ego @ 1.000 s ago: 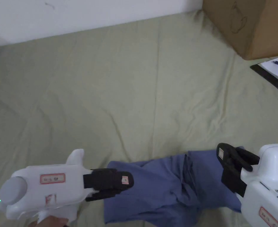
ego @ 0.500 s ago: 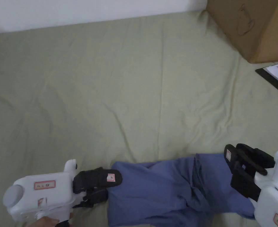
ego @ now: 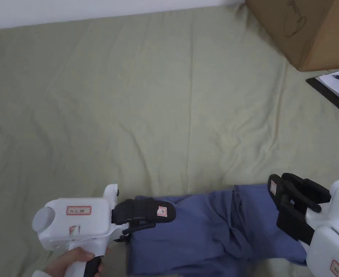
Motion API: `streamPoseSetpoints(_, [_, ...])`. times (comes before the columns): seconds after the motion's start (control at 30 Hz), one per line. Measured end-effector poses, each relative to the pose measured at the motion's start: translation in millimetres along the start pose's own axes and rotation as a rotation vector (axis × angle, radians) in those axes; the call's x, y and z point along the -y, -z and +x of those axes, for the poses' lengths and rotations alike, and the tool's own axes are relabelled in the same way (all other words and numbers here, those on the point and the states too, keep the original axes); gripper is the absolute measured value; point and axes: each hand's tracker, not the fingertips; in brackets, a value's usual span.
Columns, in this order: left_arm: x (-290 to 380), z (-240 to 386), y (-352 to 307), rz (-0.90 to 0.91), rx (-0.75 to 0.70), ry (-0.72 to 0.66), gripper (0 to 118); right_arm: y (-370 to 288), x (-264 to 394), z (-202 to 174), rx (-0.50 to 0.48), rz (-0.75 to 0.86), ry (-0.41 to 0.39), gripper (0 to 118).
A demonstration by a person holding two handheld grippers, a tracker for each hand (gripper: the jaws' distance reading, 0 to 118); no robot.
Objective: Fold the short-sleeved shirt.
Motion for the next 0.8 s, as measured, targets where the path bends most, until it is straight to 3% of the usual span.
streamPoseSetpoints(0.03, [0,-8,-9,0.017,-0.053,-0.011,21,0,0,0,-0.002,-0.002,0.0,14])
streamPoseSetpoints(0.1, [2,-13,-12,0.031,-0.202,0.004,17,-2,0,-1,-0.003,0.001,0.002,11])
streamPoseSetpoints(0.2, [9,-13,-14,0.035,-0.07,-0.047,15,-3,-3,-2,-0.009,0.006,0.006,1])
streamPoseSetpoints(0.53, [11,13,-27,0.033,-0.157,0.038,14,-2,-5,-3,-0.003,0.011,0.012,0])
streamPoseSetpoints(0.8, [22,12,-137,0.148,-0.31,0.012,14,1,-7,-6,-0.003,0.011,0.01,0])
